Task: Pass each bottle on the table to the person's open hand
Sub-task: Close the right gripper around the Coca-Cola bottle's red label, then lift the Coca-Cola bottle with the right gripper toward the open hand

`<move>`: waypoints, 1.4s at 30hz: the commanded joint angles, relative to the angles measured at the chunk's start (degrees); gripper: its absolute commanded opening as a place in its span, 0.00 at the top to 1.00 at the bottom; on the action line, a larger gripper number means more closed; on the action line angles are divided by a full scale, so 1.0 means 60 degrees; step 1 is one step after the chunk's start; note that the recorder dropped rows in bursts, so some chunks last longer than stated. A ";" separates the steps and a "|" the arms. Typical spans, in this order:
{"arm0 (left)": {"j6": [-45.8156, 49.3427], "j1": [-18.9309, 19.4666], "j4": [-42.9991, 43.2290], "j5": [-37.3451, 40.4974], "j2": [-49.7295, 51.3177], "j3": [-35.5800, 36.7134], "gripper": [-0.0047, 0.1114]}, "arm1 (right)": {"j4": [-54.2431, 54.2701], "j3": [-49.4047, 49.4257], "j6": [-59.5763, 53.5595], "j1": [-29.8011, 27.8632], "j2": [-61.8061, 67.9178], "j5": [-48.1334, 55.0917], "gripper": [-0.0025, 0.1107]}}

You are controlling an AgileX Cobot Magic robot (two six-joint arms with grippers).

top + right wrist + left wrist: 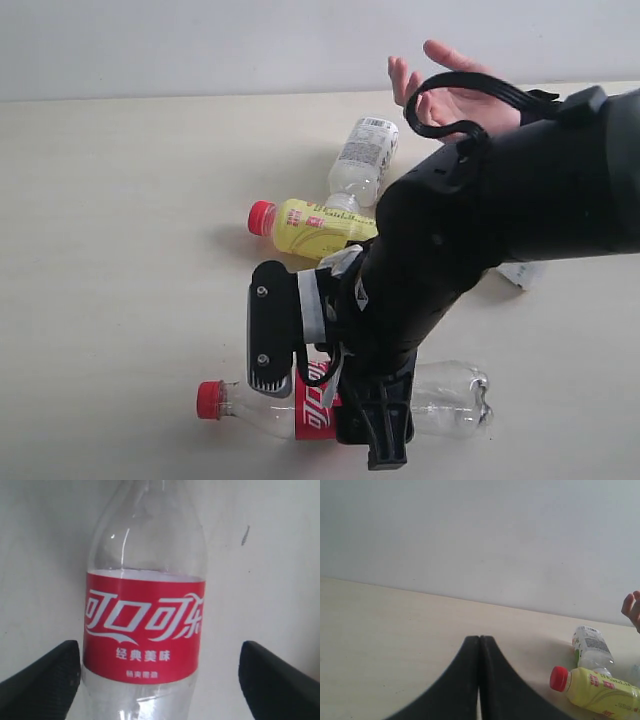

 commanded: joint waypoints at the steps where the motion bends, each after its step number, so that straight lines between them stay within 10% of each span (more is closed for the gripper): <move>1: 0.0007 -0.0058 0.0049 -0.0100 -0.0054 0.0000 0.96 | -0.0026 -0.0007 0.0060 0.0018 0.0232 -0.0224 0.26; 19: 0.0007 -0.0058 0.0049 -0.0100 -0.0054 0.0000 0.96 | 0.0136 -0.0007 0.0091 0.0018 0.0840 -0.0292 0.28; 26: 0.0007 -0.0058 0.0049 -0.0100 -0.0054 0.0000 0.96 | 0.0136 -0.0007 0.0126 0.0018 0.0840 -0.0292 0.62; 29: 0.0007 -0.0058 0.0049 -0.0100 -0.0054 0.0000 0.96 | 0.0117 -0.0007 0.0143 0.0018 0.0750 -0.0254 0.98; 42: 0.0007 -0.0058 0.0049 -0.0100 -0.0054 0.0000 0.96 | 0.0121 -0.0026 0.3157 0.0018 -0.1156 0.1002 0.98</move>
